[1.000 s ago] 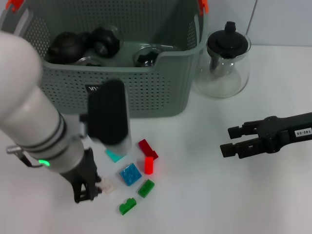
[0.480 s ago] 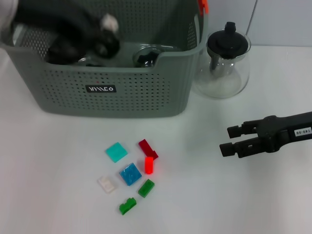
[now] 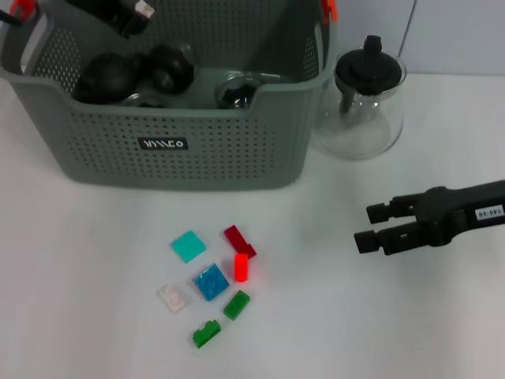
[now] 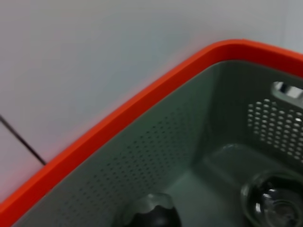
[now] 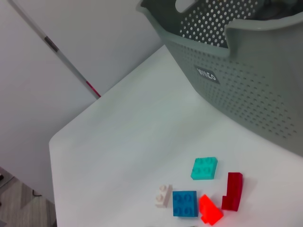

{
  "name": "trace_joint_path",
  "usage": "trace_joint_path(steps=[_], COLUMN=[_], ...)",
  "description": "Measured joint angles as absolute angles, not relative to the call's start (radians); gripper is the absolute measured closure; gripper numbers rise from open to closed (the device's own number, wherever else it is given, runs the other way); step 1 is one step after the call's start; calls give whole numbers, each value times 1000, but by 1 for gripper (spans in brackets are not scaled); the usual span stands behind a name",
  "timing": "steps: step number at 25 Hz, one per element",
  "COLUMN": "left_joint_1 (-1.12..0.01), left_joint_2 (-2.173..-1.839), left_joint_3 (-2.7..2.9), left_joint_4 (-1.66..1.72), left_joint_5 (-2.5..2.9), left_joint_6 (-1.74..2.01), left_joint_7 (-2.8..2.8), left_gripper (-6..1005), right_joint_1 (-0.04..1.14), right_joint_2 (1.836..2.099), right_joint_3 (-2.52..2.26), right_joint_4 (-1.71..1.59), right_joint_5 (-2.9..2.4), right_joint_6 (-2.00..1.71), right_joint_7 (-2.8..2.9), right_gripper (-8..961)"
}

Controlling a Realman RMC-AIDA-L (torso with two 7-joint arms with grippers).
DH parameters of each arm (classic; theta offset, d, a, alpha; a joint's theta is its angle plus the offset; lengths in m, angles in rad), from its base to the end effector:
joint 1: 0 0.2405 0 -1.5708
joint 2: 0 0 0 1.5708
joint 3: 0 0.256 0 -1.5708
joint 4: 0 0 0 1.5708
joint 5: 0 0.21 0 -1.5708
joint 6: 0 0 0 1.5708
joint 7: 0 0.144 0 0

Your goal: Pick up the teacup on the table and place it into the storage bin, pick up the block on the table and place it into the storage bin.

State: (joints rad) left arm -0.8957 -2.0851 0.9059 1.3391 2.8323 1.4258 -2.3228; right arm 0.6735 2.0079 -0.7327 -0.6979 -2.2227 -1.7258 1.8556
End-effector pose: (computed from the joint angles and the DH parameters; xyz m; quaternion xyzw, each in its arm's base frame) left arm -0.1265 0.4444 0.0977 -0.8960 -0.2336 0.0893 0.3670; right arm 0.2356 0.3423 0.0159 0.9311 -0.3400 -0.1316 0.0121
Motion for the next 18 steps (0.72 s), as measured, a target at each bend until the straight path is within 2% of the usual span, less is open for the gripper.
trace_joint_path(steps=[9,18], left_joint_1=[-891,-836], left_joint_2=[-2074,-2082], left_joint_3=[924,893], left_joint_4=[1328,1462], left_joint_5=[2856,2723], left_joint_6=[1391,1456], left_joint_7=[-2358,-2342], left_gripper=[785,439], right_joint_1=[677,672], right_joint_2=[2007,2005], right_joint_3=[-733,-733], right_joint_4=[-698,-698], right_joint_5=[-2223,-2223], right_joint_6=[-1726,-1726], right_joint_7=[1854,1847], right_gripper=[7,8])
